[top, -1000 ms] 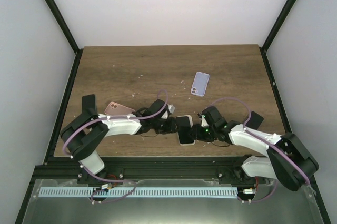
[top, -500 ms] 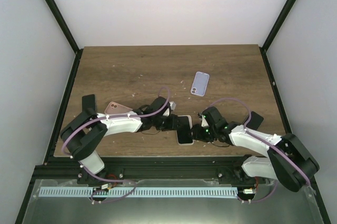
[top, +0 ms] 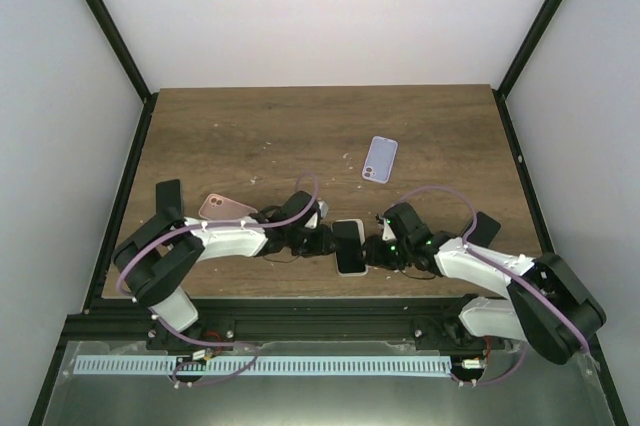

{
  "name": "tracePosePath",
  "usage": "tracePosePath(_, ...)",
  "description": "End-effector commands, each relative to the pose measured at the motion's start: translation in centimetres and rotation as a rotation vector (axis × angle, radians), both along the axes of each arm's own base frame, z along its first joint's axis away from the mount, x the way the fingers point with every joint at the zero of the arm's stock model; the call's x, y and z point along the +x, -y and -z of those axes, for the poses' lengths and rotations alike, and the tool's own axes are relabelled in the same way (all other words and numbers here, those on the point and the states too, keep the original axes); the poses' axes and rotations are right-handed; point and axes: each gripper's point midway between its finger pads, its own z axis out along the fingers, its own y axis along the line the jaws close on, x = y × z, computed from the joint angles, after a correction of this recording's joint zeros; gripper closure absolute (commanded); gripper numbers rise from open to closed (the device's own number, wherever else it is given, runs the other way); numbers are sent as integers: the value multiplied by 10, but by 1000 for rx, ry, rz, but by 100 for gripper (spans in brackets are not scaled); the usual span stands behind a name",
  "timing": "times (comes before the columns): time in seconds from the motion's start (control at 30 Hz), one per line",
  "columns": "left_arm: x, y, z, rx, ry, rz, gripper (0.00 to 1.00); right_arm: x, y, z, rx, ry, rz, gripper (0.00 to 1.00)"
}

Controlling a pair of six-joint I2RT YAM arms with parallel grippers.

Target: Put the phone into the phone case

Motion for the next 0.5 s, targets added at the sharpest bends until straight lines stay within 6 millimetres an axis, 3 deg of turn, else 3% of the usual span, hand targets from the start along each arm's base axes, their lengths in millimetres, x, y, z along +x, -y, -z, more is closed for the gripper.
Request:
tracePosePath(0.0,7,16,-6,-43,22,23,68,1,-5,0,18,11,-5,62)
tracePosePath(0.27,12,26,2,-43,19,39,76,2,-5,-1,22,18,-5,64)
tracePosePath(0.47,18,32,-3,-57,44,49,84,2,-6,1,27,20,-10,66)
